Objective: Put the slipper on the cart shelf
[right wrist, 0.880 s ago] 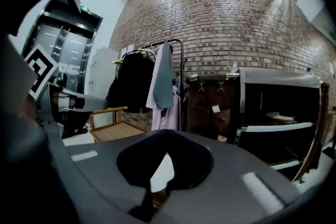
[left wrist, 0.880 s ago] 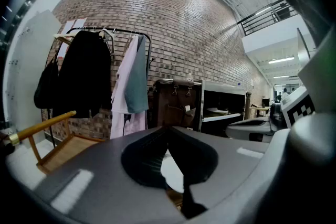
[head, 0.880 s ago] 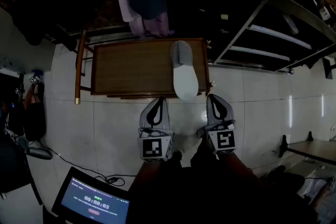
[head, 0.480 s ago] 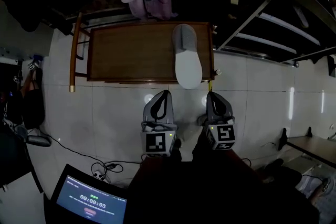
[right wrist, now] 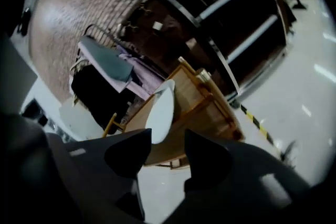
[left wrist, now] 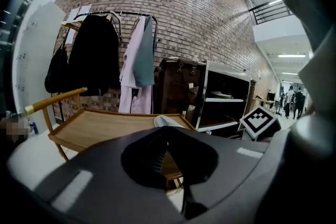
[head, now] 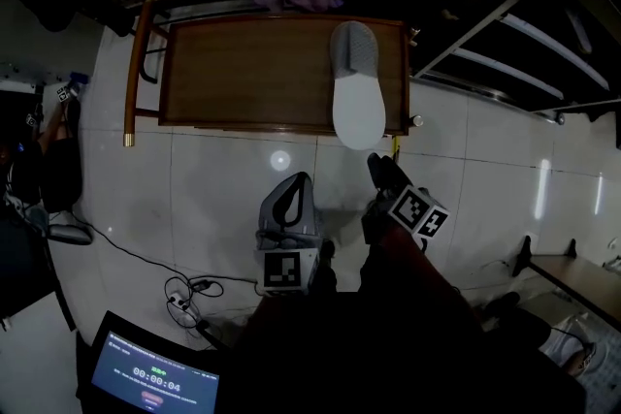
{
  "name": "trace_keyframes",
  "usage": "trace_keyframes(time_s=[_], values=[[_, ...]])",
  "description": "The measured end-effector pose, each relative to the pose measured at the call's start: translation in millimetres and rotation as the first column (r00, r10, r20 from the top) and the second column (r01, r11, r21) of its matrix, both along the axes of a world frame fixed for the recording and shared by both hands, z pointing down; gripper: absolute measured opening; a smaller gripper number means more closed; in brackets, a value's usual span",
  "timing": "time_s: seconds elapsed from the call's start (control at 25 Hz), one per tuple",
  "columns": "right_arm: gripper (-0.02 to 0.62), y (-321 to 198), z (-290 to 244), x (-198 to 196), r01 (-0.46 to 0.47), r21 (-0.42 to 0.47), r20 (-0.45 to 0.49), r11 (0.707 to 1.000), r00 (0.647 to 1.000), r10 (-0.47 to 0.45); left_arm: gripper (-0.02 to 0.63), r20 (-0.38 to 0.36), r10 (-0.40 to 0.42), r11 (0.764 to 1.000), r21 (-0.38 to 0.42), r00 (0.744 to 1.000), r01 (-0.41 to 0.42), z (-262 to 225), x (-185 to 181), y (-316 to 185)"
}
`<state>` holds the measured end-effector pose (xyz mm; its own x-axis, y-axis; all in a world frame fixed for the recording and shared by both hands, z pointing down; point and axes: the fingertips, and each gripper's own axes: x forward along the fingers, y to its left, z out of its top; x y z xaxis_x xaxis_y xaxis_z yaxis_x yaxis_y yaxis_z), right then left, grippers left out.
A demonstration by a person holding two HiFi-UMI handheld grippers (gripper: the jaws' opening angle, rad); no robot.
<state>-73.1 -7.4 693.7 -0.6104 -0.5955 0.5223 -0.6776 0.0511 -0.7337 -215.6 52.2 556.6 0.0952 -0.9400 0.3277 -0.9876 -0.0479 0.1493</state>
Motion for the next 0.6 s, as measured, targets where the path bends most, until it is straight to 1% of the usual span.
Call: trace_keyframes(time_s=[0.04,0.12,0.2,0.28,0.4,0.56,0.6], values=[[0.198,-3,7,-2,-0.036,-0.043,0.062,0.998,0.997,0.039,0.015,0.003,0.001,1.000,-0.005,1.000,-0.001,1,0,3],[0.199,-8,14,-9,-0.089,-0.108,0.165,0.990,0.980,0.107,0.015,0.016,0.007,1.000,-0.015,1.000,-0.006,3,-1,10],[0.199,-11,18,-15,-0.119,-0.146,0.233,0.982,0.961,0.151,0.014,0.026,0.006,1.000,-0.025,1.000,-0.005,5,-2,15],[0.199,-15,20,-18,-0.135,-0.167,0.270,0.977,0.946,0.177,0.014,0.040,0.007,1.000,-0.018,0.999,-0.006,2,-3,16],[0.199,-22,26,-23,-0.148,-0.193,0.302,0.970,0.932,0.202,0.014,0.065,0.012,1.000,-0.011,0.998,-0.011,-3,-6,19],[0.200,-29,26,-35,-0.149,-0.220,0.350,0.964,0.910,0.221,0.014,0.076,-0.006,1.000,-0.003,0.997,0.007,-10,-10,26],[0.190,-29,23,-37,-0.154,-0.221,0.353,0.963,0.908,0.226,0.014,0.079,-0.011,1.000,-0.001,0.997,0.011,-13,-11,31]])
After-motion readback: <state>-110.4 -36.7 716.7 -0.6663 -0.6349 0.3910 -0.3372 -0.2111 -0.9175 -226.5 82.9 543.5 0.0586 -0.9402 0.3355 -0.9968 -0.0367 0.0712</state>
